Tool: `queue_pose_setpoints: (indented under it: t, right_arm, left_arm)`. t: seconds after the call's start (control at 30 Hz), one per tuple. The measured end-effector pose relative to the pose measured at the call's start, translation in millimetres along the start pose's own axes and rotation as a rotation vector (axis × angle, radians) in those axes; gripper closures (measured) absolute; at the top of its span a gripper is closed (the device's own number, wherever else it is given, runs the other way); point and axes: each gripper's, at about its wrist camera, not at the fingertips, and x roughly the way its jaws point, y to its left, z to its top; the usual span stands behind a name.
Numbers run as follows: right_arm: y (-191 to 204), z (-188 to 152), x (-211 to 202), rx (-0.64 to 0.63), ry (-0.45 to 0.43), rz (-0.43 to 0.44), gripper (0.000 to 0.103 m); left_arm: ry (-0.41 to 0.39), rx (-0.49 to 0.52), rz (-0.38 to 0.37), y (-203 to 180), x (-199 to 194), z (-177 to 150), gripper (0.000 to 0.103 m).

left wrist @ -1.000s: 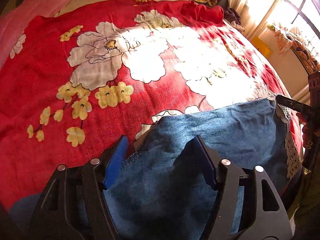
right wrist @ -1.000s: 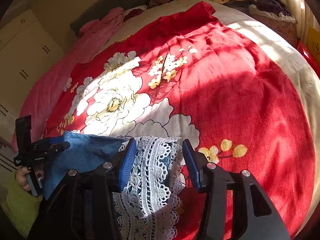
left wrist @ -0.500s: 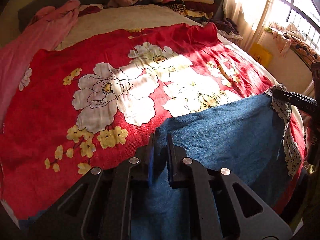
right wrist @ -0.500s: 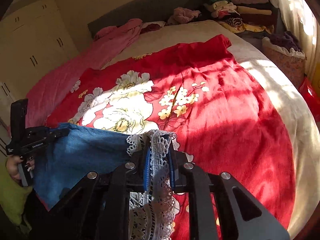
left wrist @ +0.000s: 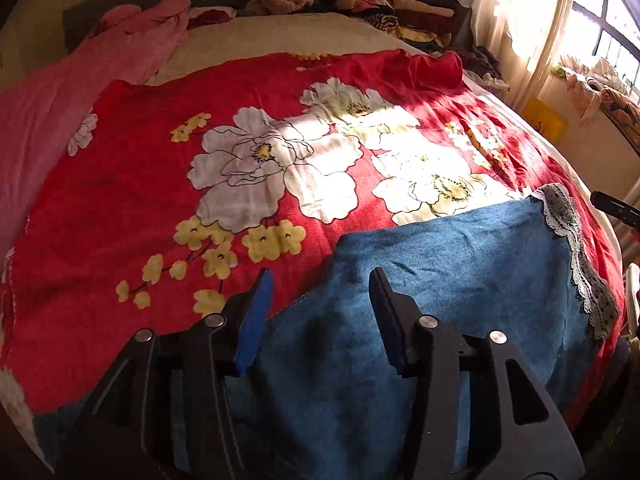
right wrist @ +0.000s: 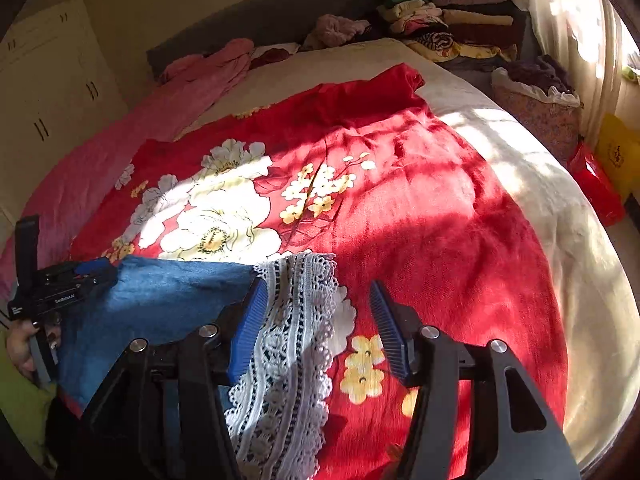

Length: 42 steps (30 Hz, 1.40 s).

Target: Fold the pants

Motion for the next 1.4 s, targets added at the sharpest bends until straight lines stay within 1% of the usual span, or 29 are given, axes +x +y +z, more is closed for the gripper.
queue_pose_setpoints:
  t: [0.03, 0.1, 0.23, 0.33, 0.37, 0.43, 0.5, 0.53, 0.6, 0.63, 0.7, 0.77, 0.83, 0.9, 1.07, 1.13, 1.17, 1.2, 1.23, 1.27, 1.3, 1.33, 1.4]
  right_arm:
    - [1.3, -8.4, -10.5, 0.009, 0.004, 0.022, 0.05]
    - [6.4, -28.7, -26.5, 0.005, 0.027, 0.054, 0.05]
    - [12.5, -69.8, -38.7, 0.01, 0.088, 0.025, 0.05]
    - [12.8, -86.8, -36.6, 0.035, 0.122, 0.017, 0.052]
    - [12.5, -89.5, -33.4, 0.043, 0.135, 0.012, 0.052]
    - [8.2, -91.8, -23.2, 0.066, 0.17, -0.022, 0.053]
    - [4.3, -94.8, -11.2, 0.094, 0.217, -0.042, 0.058]
    - [6.2, -96.0, -6.6, 0.084, 0.233, -0.047, 0.061]
    - [16.6, -97.4, -2.7, 0.023, 0.259, -0.037, 0.086]
    - [22.7, -97.7, -3.5, -0.011, 0.263, -0.027, 0.09]
    - [34.1, -97.0, -12.6, -0.097, 0.247, -0.073, 0.091]
    - [35.0, -96.2, -22.9, -0.116, 0.24, -0.099, 0.091]
    - [31.9, -100.6, -23.1, -0.131, 0.26, -0.15, 0.091]
    - [30.2, -107.5, -14.9, -0.132, 0.291, -0.158, 0.091]
    - [29.8, -109.2, -12.3, -0.117, 0.29, -0.17, 0.087]
    - [28.4, -108.1, -17.1, -0.089, 0.281, -0.159, 0.083]
    - [28.3, -106.8, -23.4, -0.078, 0.268, -0.153, 0.075]
    - [29.3, -105.2, -31.3, -0.076, 0.245, -0.151, 0.067]
    - [31.1, -103.4, -40.3, -0.079, 0.216, -0.152, 0.063]
    - [33.6, -101.4, -49.1, -0.083, 0.186, -0.154, 0.056]
    - [35.1, -99.4, -57.9, -0.083, 0.155, -0.157, 0.054]
    - [38.0, -97.4, -65.2, -0.083, 0.13, -0.157, 0.054]
    - [45.0, -92.7, -75.6, -0.092, 0.084, -0.146, 0.05]
  left_arm:
    - [-0.017, -0.004, 0.012, 3.6, -12.4, -5.8, 0.046]
    - [-0.043, -0.016, 0.03, 12.6, -37.9, -23.7, 0.043]
    - [-0.064, -0.024, 0.073, 26.6, -71.8, -66.1, 0.039]
    - [-0.053, -0.043, 0.119, 40.2, -85.6, -96.3, 0.038]
    - [-0.037, -0.057, 0.145, 46.2, -86.5, -105.3, 0.038]
    - [-0.01, -0.08, 0.165, 56.6, -82.4, -115.8, 0.038]
    - [0.031, -0.092, 0.205, 64.1, -71.3, -123.0, 0.038]
    - [0.042, -0.092, 0.216, 66.5, -65.9, -125.2, 0.038]
    - [0.048, -0.086, 0.237, 68.1, -59.0, -127.1, 0.038]
    - [0.042, -0.087, 0.246, 67.1, -58.9, -125.9, 0.038]
    - [0.029, -0.099, 0.251, 69.1, -63.1, -123.4, 0.038]
    - [0.024, -0.105, 0.251, 73.1, -69.0, -123.7, 0.043]
    - [0.021, -0.115, 0.237, 78.3, -71.6, -126.1, 0.05]
    - [0.013, -0.128, 0.223, 83.0, -71.2, -129.6, 0.052]
    - [0.012, -0.115, 0.225, 81.6, -65.6, -131.6, 0.052]
    - [0.004, -0.129, 0.204, 82.3, -70.3, -132.1, 0.052]
    - [0.0, -0.133, 0.198, 81.9, -73.0, -131.7, 0.052]
    - [-0.006, -0.134, 0.191, 80.6, -77.3, -131.8, 0.05]
    - [-0.015, -0.135, 0.183, 78.7, -83.0, -131.4, 0.045]
    - [-0.024, -0.138, 0.18, 76.9, -88.2, -131.2, 0.042]
    - [-0.035, -0.136, 0.194, 73.8, -93.1, -129.8, 0.033]
    - [-0.048, -0.129, 0.208, 70.7, -98.1, -128.5, 0.03]
    - [-0.082, -0.117, 0.211, 64.1, -110.2, -123.7, 0.03]
